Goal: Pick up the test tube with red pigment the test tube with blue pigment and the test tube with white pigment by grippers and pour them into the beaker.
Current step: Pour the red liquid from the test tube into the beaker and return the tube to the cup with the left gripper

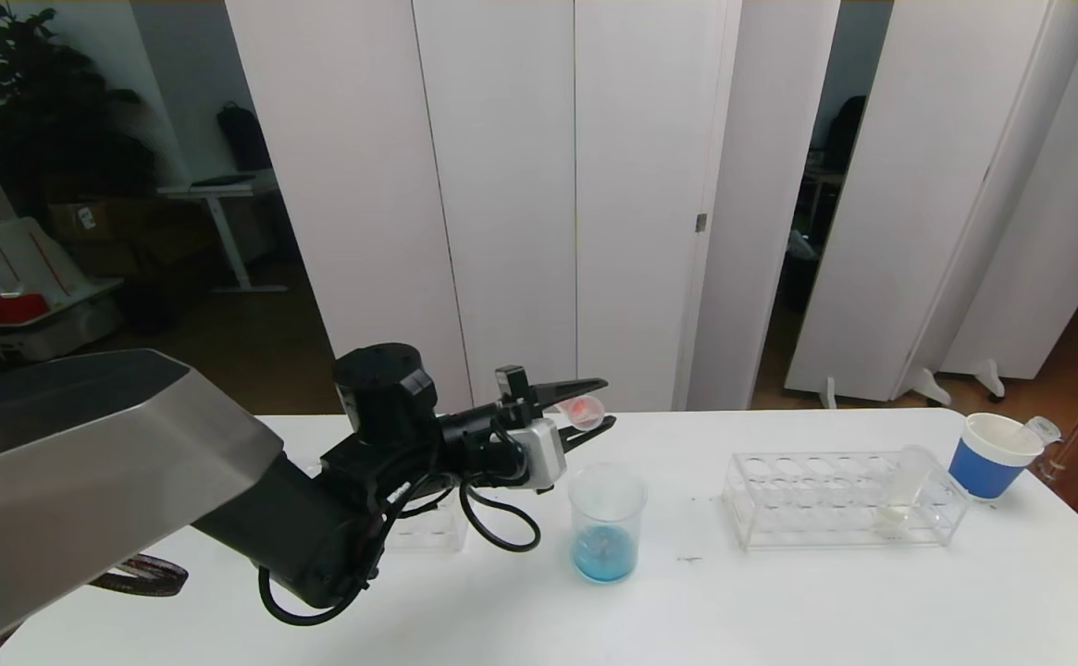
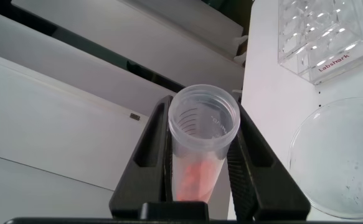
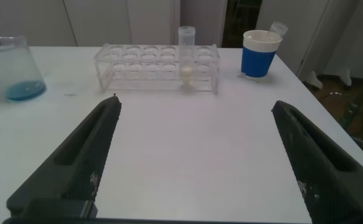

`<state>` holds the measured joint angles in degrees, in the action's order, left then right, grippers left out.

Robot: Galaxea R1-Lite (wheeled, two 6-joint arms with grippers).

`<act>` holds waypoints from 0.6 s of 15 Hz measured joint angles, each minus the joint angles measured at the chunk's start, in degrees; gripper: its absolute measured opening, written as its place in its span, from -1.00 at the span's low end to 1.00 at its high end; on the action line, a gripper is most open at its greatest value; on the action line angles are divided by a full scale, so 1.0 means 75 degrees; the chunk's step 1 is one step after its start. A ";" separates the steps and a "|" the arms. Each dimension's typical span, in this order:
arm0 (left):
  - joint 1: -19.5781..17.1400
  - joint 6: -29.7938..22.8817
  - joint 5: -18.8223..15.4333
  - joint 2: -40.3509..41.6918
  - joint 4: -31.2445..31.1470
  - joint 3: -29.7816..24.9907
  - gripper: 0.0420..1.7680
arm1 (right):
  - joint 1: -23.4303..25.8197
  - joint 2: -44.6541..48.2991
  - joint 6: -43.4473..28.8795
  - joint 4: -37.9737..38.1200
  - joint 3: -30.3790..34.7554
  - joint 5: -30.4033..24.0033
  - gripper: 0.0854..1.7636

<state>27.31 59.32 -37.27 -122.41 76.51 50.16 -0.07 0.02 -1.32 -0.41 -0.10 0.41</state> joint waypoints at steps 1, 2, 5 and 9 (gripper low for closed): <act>-0.0007 0.0112 0.0005 -0.0052 0.0198 -0.0033 -0.38 | 0.0000 0.0000 0.0003 0.0000 0.0000 0.0003 0.97; -0.0011 0.0254 0.0015 -0.0102 0.0262 -0.0055 -0.38 | 0.0000 0.0000 0.0000 0.0000 0.0000 0.0003 0.97; -0.0052 0.0774 0.0037 -0.0195 0.0423 -0.0096 -0.38 | 0.0000 0.0000 0.0000 0.0000 0.0000 0.0003 0.97; -0.0047 0.1198 0.0096 -0.0328 0.0439 -0.0059 -0.38 | 0.0000 0.0000 0.0000 0.0000 0.0000 0.0003 0.97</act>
<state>26.95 68.30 -36.55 -124.87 79.80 49.73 -0.07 0.02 -1.32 -0.41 -0.10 0.44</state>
